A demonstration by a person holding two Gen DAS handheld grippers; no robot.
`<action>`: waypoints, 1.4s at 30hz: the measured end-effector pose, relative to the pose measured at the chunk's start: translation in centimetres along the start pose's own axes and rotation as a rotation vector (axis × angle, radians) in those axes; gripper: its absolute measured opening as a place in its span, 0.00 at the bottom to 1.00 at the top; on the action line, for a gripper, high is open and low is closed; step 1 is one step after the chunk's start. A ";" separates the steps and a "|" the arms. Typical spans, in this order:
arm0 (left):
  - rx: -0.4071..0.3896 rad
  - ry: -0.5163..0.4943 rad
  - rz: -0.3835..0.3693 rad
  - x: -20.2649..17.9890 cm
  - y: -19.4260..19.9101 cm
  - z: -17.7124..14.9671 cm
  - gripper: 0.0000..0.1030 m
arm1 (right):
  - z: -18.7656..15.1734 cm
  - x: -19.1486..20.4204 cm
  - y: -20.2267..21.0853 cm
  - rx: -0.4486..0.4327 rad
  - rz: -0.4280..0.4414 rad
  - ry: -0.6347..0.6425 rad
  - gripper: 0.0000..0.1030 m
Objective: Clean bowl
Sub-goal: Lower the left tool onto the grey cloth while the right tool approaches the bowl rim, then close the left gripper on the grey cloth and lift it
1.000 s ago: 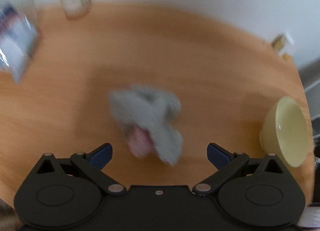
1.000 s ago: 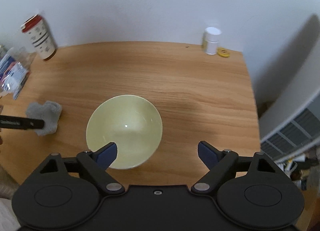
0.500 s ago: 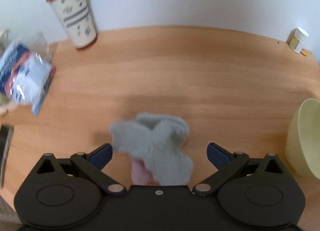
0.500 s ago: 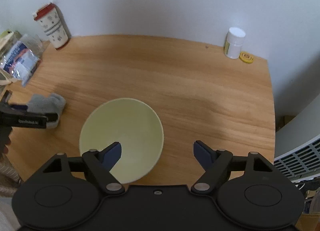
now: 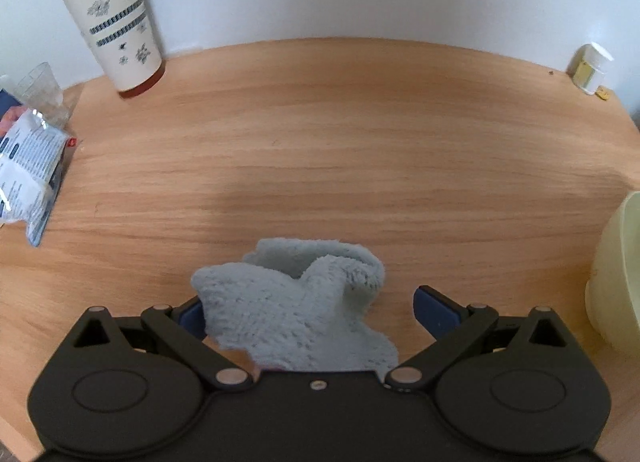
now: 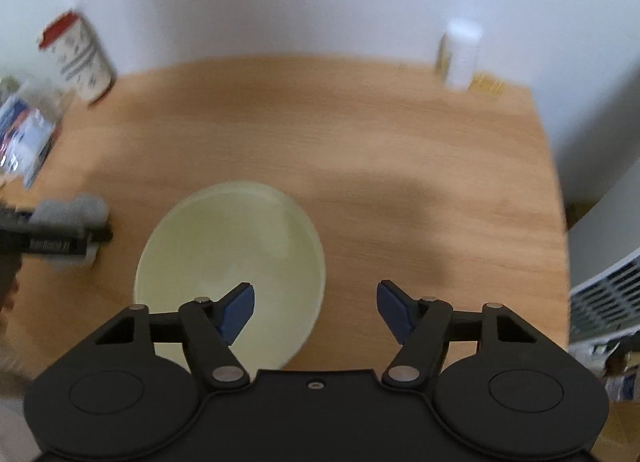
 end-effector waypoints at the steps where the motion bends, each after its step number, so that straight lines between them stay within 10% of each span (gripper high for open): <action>1: 0.005 -0.008 -0.001 0.0 -0.1 0.0 0.99 | 0.0 0.1 -0.2 0.012 -0.025 0.026 0.71; 8: -0.086 -0.065 -0.076 -0.5 0.5 0.0 1.00 | 0.2 1.2 -0.3 -0.012 -0.147 0.139 0.78; 42: -0.012 -0.024 -0.073 0.0 -0.4 -0.1 1.00 | 0.3 3.2 -1.4 -0.016 -0.120 0.157 0.79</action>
Point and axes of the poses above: each gripper's, at about its wrist camera, not at the fingertips, and y roughly against the way its jaws point, x to its left, z to its top, the point moved 8 cm from there along -y, roughly the way its jaws point, and after that the axes turned 11 degrees about x, right-handed, at the moved point
